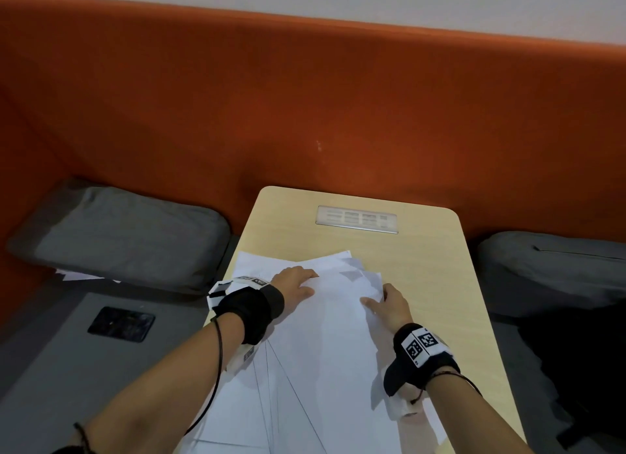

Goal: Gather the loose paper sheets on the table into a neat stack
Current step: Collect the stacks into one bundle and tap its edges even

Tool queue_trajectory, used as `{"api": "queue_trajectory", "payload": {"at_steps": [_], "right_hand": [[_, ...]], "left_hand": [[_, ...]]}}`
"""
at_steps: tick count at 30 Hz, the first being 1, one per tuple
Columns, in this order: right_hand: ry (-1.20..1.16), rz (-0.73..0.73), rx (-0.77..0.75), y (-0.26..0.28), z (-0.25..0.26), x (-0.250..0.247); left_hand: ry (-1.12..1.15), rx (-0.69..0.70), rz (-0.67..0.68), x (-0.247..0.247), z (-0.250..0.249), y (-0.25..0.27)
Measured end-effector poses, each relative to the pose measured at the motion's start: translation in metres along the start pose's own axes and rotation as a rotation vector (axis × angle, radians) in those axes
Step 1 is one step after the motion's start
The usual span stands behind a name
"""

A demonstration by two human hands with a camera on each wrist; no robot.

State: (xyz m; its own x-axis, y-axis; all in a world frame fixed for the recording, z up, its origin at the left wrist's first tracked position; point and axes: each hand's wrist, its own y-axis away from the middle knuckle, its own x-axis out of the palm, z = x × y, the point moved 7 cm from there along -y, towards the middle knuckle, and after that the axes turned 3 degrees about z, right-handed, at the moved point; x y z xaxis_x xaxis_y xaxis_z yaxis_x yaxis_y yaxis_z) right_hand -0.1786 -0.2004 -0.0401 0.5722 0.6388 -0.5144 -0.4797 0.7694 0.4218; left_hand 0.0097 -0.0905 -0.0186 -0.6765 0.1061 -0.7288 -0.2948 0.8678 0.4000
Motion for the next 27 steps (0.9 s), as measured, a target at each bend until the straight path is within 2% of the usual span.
{"api": "queue_trajectory", "payload": {"at_steps": [4,6,11,14,18,21,23,25,27], "right_hand": [[-0.06,-0.042,-0.008,0.002,0.004,-0.001],[-0.102,-0.049,-0.033,0.004,0.007,-0.002],[-0.243,0.044,-0.14,0.004,0.014,0.002],[-0.292,0.087,-0.143,0.004,0.013,0.004],[-0.322,0.054,-0.107,0.0,0.007,0.003],[-0.255,0.077,-0.095,-0.001,0.009,0.005],[-0.282,0.127,-0.086,-0.001,0.013,0.008],[-0.324,0.155,-0.091,0.001,0.018,0.009],[-0.405,0.125,-0.097,0.002,0.019,0.004]], "left_hand": [[-0.132,-0.09,-0.126,-0.009,0.008,0.001],[-0.163,-0.12,-0.123,-0.011,0.018,0.003],[-0.027,-0.132,-0.15,-0.016,0.028,0.009],[0.04,-0.096,-0.086,-0.026,0.018,0.007],[-0.041,-0.028,0.004,-0.028,0.005,0.005],[-0.044,-0.046,0.009,-0.027,0.003,0.007],[-0.149,-0.091,-0.002,-0.026,0.005,0.009],[-0.212,-0.142,-0.101,-0.029,0.012,0.011],[-0.094,-0.168,-0.309,-0.039,0.019,0.018]]}}
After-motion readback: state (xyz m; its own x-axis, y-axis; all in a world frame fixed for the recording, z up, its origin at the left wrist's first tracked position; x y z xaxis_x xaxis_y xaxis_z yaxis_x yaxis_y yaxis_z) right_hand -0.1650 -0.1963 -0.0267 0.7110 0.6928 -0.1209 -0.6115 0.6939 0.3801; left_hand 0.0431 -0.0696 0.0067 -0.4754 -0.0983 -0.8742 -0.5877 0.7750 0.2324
